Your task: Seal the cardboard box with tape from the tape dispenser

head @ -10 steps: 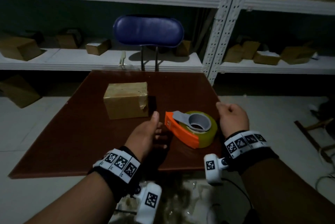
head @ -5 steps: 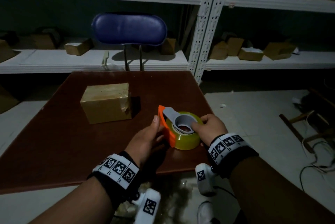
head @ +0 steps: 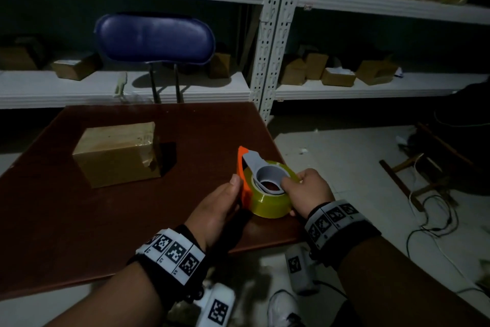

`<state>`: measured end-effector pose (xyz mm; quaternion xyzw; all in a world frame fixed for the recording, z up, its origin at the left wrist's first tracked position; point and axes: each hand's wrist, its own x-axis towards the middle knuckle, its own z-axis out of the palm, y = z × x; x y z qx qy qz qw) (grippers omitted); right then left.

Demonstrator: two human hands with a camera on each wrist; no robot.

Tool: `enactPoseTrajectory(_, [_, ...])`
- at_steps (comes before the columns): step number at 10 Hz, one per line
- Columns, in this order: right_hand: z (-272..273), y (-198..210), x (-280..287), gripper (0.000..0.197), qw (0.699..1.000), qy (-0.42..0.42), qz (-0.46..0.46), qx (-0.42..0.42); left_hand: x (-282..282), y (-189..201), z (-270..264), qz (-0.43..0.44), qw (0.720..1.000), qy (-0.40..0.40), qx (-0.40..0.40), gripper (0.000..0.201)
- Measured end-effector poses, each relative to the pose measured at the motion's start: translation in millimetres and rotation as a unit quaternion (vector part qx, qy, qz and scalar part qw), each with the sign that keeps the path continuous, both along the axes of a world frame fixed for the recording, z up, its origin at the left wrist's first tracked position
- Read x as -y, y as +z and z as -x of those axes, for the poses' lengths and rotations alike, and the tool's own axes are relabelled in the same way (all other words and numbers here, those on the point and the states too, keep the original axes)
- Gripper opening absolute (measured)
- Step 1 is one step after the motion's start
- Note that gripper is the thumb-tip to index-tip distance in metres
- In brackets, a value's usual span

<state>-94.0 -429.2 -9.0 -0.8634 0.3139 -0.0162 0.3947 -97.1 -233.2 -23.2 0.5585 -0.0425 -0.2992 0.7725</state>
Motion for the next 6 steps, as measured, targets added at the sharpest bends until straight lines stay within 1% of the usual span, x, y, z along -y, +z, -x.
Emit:
enactPoseTrajectory(1, [1,-3,7,0.033,1.0,-0.003,0.007,0.002,6,-6,-4,-0.004,1.0,-0.001,0.01,0.041])
enactPoseTrajectory(2, [2,-6,10,0.034,1.0,-0.007,0.01,-0.006,11,-7,-2,-0.016,0.999,-0.026,0.017,0.041])
enactPoseTrajectory(3, [1,-10,14,0.035,1.0,-0.002,-0.001,-0.01,10,-10,-5,-0.029,0.999,-0.024,0.029,0.037])
enactPoseTrajectory(4, [0,-11,14,0.041,1.0,0.003,-0.008,-0.02,9,-8,-6,-0.044,0.998,-0.023,0.03,0.034])
enactPoseTrajectory(5, [-5,-13,16,0.052,0.999,0.017,0.018,-0.044,7,-3,-7,-0.043,0.998,-0.024,0.039,0.034])
enactPoseTrajectory(6, [-3,1,15,0.064,0.995,-0.009,0.09,-0.041,-6,-2,-18,-0.046,0.998,0.039,0.009,0.057])
